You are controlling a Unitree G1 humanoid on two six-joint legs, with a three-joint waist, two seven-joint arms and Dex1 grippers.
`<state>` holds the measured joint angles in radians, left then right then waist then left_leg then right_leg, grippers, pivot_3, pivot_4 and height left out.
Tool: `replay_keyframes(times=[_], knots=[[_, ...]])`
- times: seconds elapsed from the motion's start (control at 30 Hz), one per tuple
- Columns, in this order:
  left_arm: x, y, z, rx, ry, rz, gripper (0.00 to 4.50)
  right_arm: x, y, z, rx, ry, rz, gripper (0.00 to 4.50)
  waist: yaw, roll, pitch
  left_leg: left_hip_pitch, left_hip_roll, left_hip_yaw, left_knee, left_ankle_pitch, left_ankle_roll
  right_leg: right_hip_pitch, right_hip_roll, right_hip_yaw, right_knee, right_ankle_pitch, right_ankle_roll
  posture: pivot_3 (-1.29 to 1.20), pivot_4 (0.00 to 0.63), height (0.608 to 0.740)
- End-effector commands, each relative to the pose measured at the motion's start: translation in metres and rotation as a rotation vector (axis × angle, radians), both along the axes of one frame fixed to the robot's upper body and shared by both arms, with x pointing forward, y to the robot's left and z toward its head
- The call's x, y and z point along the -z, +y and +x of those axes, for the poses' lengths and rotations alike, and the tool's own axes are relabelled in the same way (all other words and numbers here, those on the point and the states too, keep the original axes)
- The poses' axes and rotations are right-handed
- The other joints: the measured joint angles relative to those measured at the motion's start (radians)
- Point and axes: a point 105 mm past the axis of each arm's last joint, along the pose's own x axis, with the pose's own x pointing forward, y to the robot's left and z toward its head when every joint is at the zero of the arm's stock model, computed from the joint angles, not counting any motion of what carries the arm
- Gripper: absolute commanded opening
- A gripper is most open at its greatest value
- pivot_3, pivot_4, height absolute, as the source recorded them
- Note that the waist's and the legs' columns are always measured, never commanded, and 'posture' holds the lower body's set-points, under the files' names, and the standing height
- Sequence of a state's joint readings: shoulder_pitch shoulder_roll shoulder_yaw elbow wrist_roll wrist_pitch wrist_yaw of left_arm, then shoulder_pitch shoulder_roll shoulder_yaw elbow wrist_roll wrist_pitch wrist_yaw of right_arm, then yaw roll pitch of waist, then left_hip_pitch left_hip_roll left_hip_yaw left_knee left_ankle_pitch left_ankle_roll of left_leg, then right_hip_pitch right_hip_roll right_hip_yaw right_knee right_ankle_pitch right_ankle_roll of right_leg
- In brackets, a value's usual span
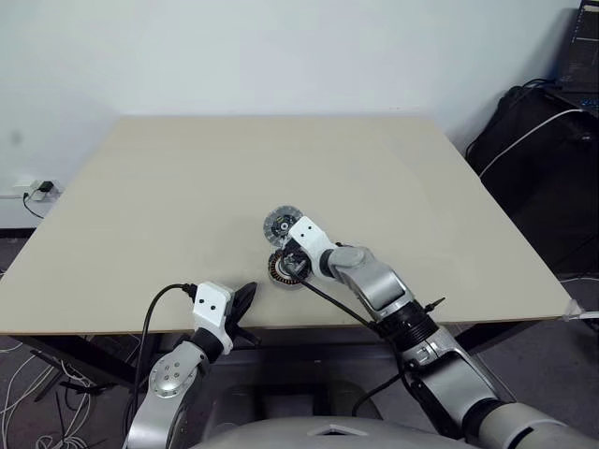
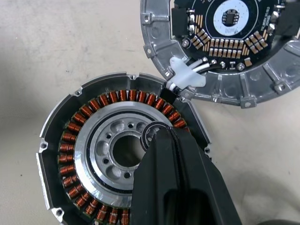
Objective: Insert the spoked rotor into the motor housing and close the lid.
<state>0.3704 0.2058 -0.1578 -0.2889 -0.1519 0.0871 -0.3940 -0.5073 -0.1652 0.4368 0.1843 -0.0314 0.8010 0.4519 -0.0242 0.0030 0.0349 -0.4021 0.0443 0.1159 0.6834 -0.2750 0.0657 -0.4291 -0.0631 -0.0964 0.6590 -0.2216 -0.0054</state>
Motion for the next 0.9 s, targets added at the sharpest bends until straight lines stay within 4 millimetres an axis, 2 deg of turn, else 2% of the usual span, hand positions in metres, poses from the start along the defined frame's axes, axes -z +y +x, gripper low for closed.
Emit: replay_keyframes(times=[0.03, 0.9], knots=[[-0.016, 0.000, 0.003, 0.002, -0.058, -0.008, 0.00, -0.010, 0.007, 0.005, -0.034, -0.041, 0.003, 0.02, 0.000, 0.000, 0.000, 0.000, 0.000, 0.000, 0.000, 0.000, 0.000, 0.000, 0.000, 0.000, 0.000, 0.000, 0.000, 0.00, 0.000, 0.740], [-0.005, 0.005, 0.003, -0.019, -0.033, 0.000, 0.00, -0.004, 0.012, -0.020, -0.117, -0.001, -0.011, 0.02, 0.000, 0.001, 0.001, 0.000, 0.000, 0.000, -0.001, 0.000, 0.000, -0.001, -0.001, 0.000, 0.000, 0.000, 0.000, 0.00, 0.000, 0.740]])
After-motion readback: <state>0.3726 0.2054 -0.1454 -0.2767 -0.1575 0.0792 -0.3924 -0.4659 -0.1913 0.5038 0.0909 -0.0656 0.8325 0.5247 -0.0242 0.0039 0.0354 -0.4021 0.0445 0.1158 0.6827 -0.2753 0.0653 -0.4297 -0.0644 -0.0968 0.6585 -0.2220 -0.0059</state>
